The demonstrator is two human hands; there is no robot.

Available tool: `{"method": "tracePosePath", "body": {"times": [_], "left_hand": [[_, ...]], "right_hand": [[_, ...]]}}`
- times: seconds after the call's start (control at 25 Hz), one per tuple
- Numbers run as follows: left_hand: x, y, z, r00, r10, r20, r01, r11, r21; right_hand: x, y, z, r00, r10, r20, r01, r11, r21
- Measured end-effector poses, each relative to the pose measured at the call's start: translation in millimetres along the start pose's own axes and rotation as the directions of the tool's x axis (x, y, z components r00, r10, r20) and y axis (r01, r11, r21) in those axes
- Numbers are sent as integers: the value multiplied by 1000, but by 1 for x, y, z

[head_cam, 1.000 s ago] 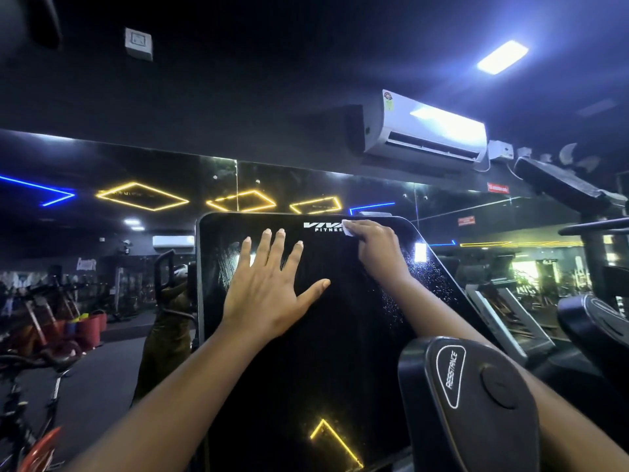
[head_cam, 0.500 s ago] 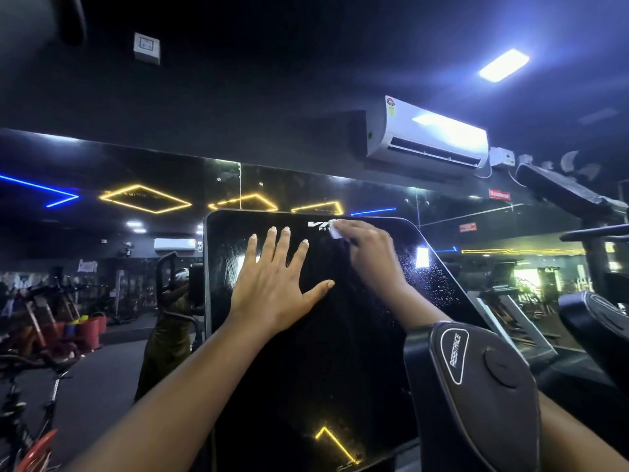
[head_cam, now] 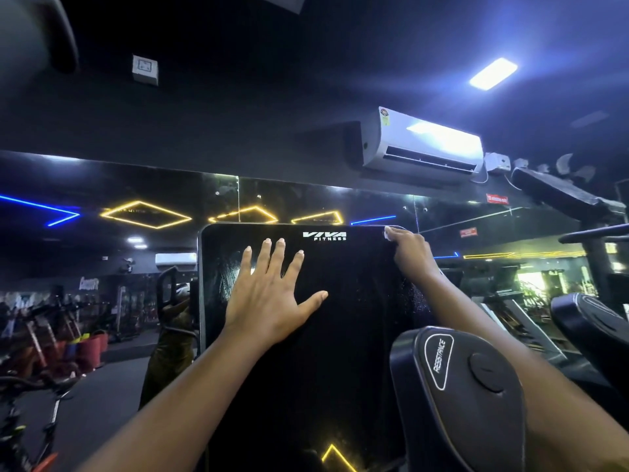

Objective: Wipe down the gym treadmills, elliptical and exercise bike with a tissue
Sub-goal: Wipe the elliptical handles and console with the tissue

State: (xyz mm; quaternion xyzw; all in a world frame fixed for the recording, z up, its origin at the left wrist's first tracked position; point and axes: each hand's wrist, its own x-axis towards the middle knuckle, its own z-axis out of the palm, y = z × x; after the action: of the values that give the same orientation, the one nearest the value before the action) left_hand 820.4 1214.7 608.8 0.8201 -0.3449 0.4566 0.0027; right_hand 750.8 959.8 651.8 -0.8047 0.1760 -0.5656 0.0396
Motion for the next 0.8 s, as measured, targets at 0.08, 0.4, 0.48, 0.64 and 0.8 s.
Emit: {"method": "tracePosePath", "body": {"times": [0.08,0.4,0.48,0.64,0.8], "left_hand": [[0,-1,-2,1000,-2,16,2,1000,11],[0,0,-2,1000,-6,11,5,1000,29],[-1,1,-3,1000,-9,12,9,1000,22],[-2,1,-4,1000,-5,26,5,1000,22],[0,1,-4,1000,-12,28,11,1000,25]], "right_hand": [[-6,-16,3,992,-117,-57,120,991,52],[-21,-20,13,950,-308,-51,312,932,187],[-53,-22,11,912,-403,-73,409,893,187],[-127,0,-14,864,-497,-73,497,822,280],[-118,-5,-31,915,-378,-140,403,834,378]]}}
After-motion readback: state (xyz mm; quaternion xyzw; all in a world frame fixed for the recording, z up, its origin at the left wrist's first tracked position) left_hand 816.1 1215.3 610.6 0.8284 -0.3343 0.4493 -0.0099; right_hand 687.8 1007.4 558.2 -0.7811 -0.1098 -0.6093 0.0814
